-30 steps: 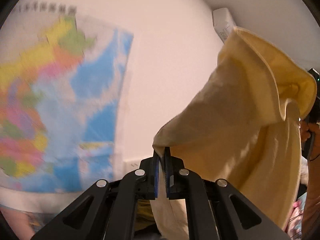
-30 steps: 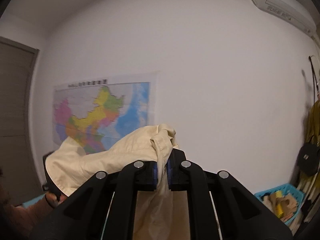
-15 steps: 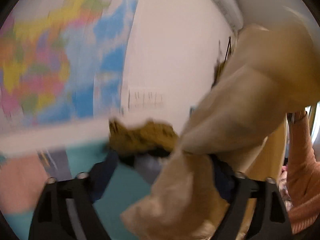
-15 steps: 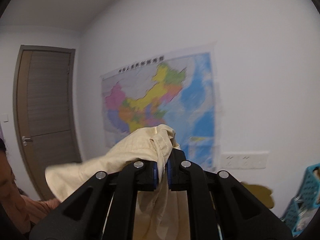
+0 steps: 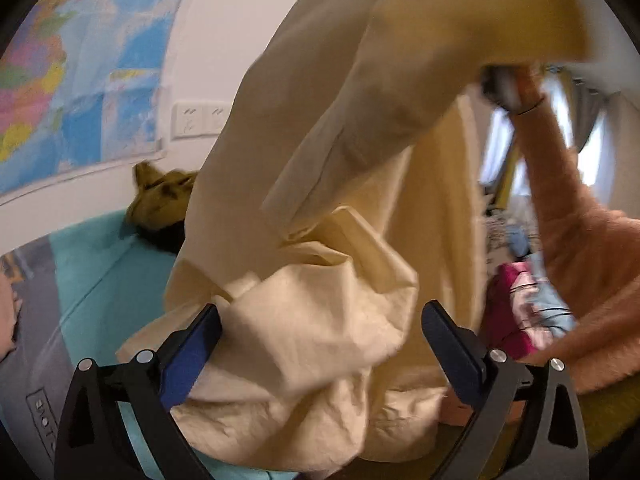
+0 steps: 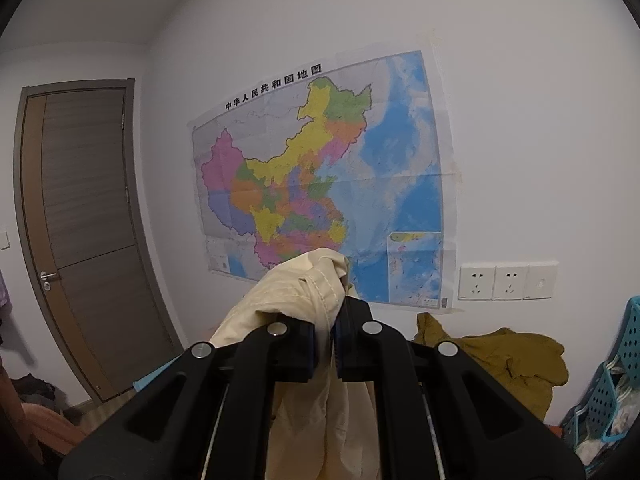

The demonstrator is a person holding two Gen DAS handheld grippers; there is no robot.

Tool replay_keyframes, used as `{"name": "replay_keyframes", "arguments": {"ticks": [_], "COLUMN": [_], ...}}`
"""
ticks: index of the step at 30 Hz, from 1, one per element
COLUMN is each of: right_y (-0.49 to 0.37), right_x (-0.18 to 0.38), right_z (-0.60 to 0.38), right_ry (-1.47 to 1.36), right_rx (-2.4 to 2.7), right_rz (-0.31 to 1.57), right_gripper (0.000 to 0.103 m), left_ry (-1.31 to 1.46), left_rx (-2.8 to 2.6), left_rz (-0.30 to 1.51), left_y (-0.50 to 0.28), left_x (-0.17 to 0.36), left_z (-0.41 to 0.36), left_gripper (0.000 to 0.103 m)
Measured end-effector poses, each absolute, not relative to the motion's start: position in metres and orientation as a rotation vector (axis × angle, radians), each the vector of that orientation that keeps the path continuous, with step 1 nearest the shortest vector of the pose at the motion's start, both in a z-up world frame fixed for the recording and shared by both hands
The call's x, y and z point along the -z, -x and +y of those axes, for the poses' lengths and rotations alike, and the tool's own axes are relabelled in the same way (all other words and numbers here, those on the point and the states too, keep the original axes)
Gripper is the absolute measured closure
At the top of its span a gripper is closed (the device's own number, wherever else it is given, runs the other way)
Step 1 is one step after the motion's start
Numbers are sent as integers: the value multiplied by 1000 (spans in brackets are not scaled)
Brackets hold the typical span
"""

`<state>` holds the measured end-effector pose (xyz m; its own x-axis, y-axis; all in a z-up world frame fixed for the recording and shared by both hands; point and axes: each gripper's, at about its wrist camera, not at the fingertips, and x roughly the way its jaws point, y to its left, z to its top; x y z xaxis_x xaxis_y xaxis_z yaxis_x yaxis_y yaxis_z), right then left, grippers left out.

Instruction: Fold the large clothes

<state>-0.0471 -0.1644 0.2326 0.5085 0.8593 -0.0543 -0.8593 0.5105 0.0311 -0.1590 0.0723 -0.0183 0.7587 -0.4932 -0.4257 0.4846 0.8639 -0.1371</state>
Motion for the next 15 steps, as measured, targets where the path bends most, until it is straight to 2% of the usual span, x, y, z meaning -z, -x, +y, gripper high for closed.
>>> {"name": "replay_keyframes", "arguments": {"ticks": [1, 2, 3, 5, 7, 10, 15], "right_y": [47, 47, 48, 51, 56, 65, 100], "right_x": [-232, -231, -231, -232, -234, -243, -251], "right_z": [-163, -163, -162, -167, -175, -191, -210], "right_ry": [-4, -2, 0, -3, -10, -29, 15], "right_rx": [-1039, -1037, -1033, -1032, -1033, -1028, -1023], "right_rz": [71, 72, 71, 70, 59, 29, -42], "right_gripper": [96, 96, 96, 96, 96, 96, 96], "left_ry": [9, -2, 4, 39, 113, 285, 261], "left_rx": [502, 456, 432, 387, 315, 260, 202], "left_rz": [466, 478, 495, 534, 508, 388, 237], "left_y": [155, 145, 138, 127, 125, 137, 169], "left_x": [20, 22, 24, 26, 13, -33, -113], "left_z": [71, 71, 72, 84, 113, 180, 221], "left_gripper": [14, 30, 59, 89, 93, 95, 97]}}
